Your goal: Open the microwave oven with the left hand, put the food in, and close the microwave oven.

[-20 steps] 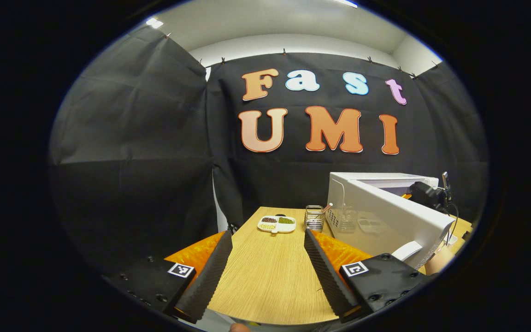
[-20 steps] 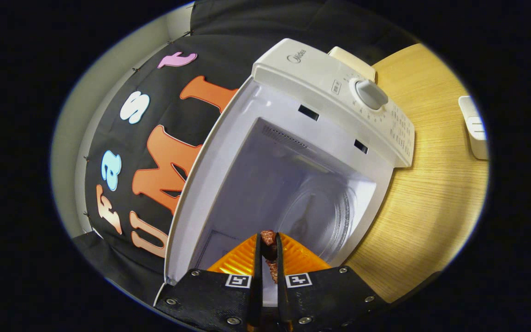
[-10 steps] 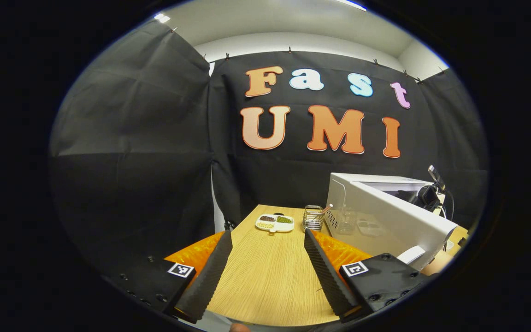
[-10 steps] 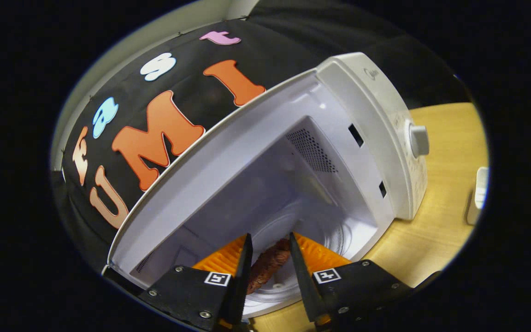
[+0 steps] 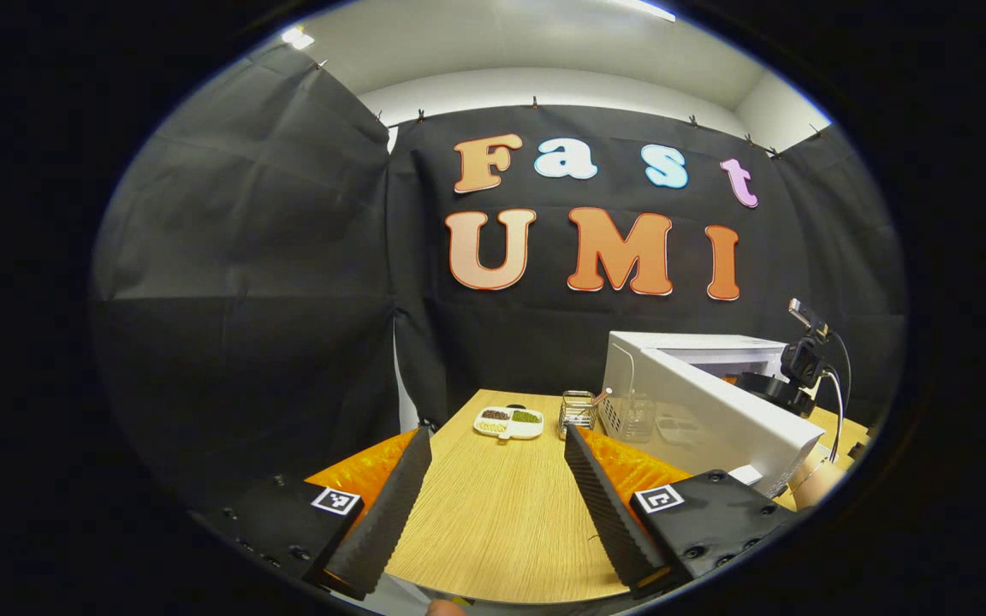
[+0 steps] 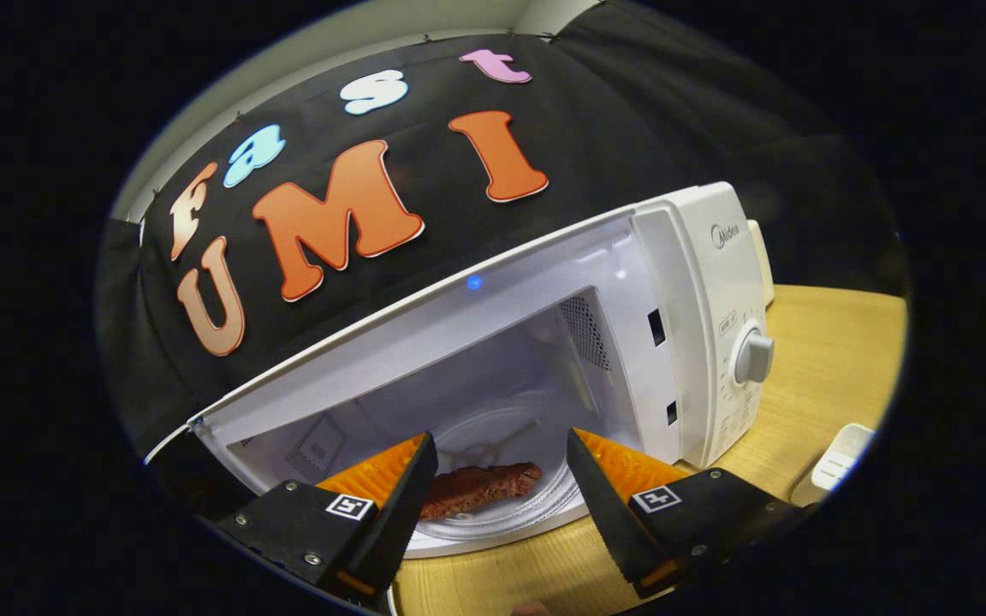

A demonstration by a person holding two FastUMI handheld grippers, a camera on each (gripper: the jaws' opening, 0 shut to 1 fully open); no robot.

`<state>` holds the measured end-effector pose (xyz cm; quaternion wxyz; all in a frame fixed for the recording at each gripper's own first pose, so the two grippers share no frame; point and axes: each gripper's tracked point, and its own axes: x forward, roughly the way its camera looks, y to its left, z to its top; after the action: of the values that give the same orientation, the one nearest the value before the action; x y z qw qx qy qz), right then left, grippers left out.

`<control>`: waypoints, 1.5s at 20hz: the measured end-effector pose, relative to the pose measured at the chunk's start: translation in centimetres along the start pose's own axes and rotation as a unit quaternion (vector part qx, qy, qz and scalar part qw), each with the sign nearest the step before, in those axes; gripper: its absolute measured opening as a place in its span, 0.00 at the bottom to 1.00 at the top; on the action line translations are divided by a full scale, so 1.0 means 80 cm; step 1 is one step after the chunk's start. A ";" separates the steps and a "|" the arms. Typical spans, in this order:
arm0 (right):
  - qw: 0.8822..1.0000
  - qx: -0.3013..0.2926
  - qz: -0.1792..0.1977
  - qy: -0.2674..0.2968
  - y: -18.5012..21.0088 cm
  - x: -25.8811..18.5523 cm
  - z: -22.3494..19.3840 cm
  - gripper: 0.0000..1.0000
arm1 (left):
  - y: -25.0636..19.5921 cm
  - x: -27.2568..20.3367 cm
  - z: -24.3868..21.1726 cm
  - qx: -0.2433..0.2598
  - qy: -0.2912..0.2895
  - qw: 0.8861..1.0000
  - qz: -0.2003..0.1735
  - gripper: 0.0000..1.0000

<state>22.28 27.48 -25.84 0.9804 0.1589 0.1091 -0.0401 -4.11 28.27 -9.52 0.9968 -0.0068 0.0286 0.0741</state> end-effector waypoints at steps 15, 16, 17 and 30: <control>0.977 -0.179 0.107 -0.041 -0.063 -0.191 0.089 0.95 | 0.023 -0.029 0.023 0.006 -0.012 1.000 0.025 0.96; 0.975 -0.188 0.106 -0.046 -0.076 -0.201 0.096 0.95 | 0.025 -0.026 0.025 0.008 -0.013 1.000 0.026 0.97; 0.974 -0.195 0.104 -0.051 -0.088 -0.211 0.104 0.95 | 0.027 -0.023 0.024 0.011 -0.013 1.000 0.026 0.97; 0.978 -0.180 0.064 -0.089 -0.217 -0.254 0.193 0.95 | -0.050 0.043 -0.034 -0.016 0.033 0.999 -0.034 0.97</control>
<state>3.65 6.97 -12.19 0.9993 -0.0180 0.0166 0.0287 -0.30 24.81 -12.39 0.9970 -0.0258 0.0605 0.0401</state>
